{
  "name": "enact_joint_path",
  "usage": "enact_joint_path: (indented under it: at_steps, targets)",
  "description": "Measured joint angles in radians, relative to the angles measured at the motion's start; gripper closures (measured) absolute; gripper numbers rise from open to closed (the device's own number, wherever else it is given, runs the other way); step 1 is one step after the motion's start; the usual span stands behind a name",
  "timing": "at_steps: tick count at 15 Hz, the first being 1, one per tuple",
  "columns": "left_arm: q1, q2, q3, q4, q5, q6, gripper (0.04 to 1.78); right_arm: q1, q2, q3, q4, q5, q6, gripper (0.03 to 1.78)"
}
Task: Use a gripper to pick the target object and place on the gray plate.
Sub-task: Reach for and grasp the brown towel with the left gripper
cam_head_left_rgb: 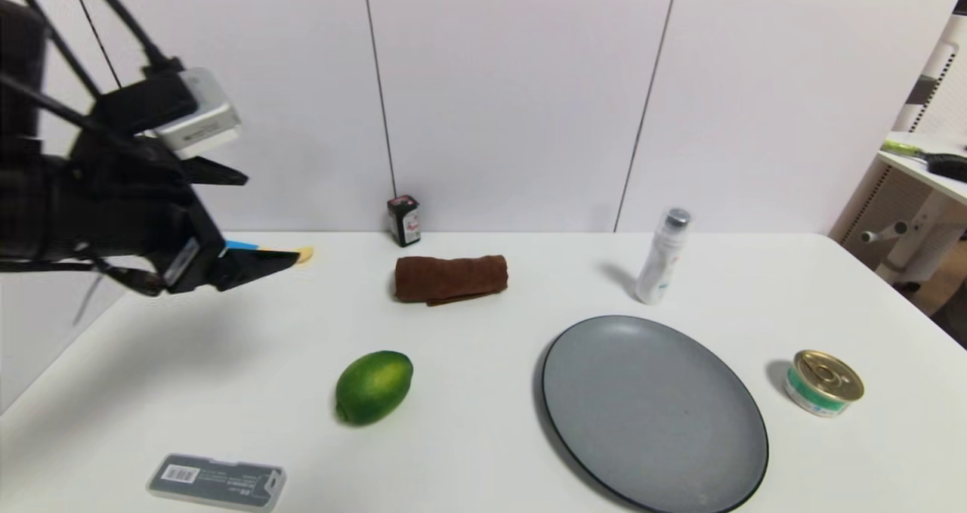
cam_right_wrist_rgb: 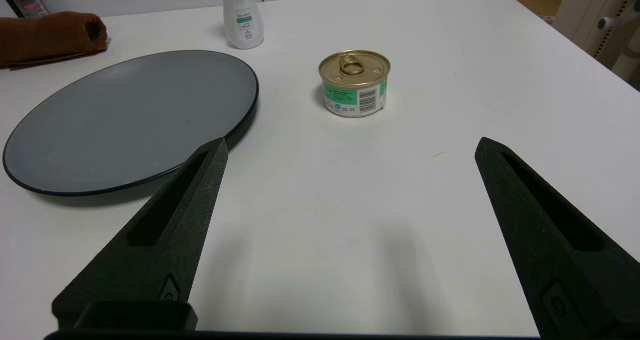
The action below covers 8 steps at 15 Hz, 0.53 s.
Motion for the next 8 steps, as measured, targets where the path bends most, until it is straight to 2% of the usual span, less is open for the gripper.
enact_joint_path:
  at_steps: [4, 8]
  targets:
    - [-0.127, 0.272, -0.190, 0.005, -0.002, 0.008, 0.13, 0.000, 0.000, 0.000, 0.000, 0.000, 0.000, 0.10]
    - [-0.188, 0.485, -0.351, 0.001, -0.034, 0.007, 0.13, 0.000, 0.000, 0.000, 0.000, 0.000, 0.000, 0.10]
